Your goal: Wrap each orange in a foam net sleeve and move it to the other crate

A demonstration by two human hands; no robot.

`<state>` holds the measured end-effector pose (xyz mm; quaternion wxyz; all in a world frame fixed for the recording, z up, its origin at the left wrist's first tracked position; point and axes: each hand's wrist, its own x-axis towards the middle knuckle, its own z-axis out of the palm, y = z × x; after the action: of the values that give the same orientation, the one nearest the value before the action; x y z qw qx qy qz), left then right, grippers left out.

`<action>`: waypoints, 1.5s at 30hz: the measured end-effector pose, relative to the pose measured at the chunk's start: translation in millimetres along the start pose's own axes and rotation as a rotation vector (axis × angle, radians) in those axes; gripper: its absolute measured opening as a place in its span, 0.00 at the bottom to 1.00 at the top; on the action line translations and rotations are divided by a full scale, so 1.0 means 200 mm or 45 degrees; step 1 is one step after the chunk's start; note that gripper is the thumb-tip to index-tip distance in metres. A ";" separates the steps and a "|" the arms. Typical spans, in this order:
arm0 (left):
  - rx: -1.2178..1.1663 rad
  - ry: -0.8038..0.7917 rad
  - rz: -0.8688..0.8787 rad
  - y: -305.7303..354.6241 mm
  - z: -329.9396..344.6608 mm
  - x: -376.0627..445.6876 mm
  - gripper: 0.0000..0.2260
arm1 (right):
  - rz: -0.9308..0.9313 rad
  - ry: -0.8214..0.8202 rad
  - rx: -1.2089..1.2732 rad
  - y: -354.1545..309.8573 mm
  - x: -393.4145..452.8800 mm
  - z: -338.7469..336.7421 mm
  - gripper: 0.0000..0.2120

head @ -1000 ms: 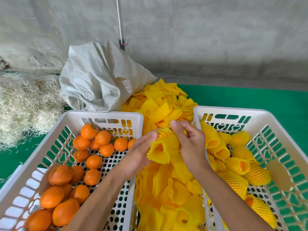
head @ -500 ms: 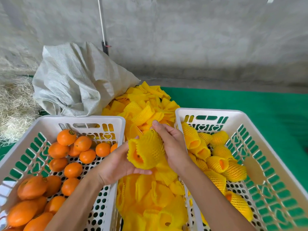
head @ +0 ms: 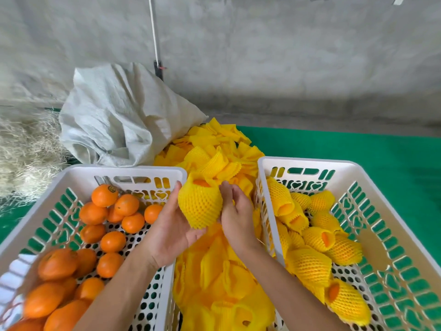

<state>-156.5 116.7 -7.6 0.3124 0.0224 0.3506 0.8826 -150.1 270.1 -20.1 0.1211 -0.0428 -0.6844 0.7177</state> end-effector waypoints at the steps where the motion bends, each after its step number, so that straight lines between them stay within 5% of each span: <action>1: -0.033 0.007 0.055 0.00 -0.01 0.01 0.33 | -0.002 -0.002 -0.030 0.01 -0.01 0.00 0.15; 6: -0.204 0.150 0.198 0.00 -0.05 0.04 0.30 | -0.353 -0.147 -0.385 0.03 -0.03 -0.01 0.17; 10: -0.085 0.170 0.239 -0.01 -0.03 0.05 0.27 | -0.647 -0.059 -0.858 0.04 -0.01 -0.04 0.24; 21: -0.177 0.201 0.286 -0.01 -0.05 0.04 0.25 | -1.179 0.002 -1.267 0.02 0.06 -0.10 0.07; 25: -0.027 0.240 0.356 -0.02 -0.03 0.04 0.24 | -1.060 -0.059 -1.245 0.03 0.05 -0.12 0.11; 31: 0.370 0.218 0.496 -0.08 -0.01 0.04 0.15 | -0.395 -0.130 -0.830 0.00 -0.01 -0.10 0.39; 36: 0.571 0.136 0.597 -0.10 0.00 0.03 0.14 | -0.528 0.002 -0.699 -0.06 0.02 -0.17 0.40; 39: 0.589 0.311 0.740 -0.10 -0.03 0.05 0.12 | -0.872 0.281 -1.006 -0.08 0.12 -0.28 0.38; 41: 0.705 0.503 0.881 -0.07 -0.08 0.05 0.12 | -0.763 0.480 -1.202 -0.09 0.19 -0.38 0.38; 45: 1.498 0.935 0.963 0.00 -0.36 0.01 0.09 | -0.444 0.691 -1.503 -0.01 0.27 -0.60 0.36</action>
<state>-176.8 74.7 -62.3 -0.2077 0.0087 0.8093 0.5493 -174.9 398.8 -20.5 0.3592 -0.1696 -0.9042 0.1568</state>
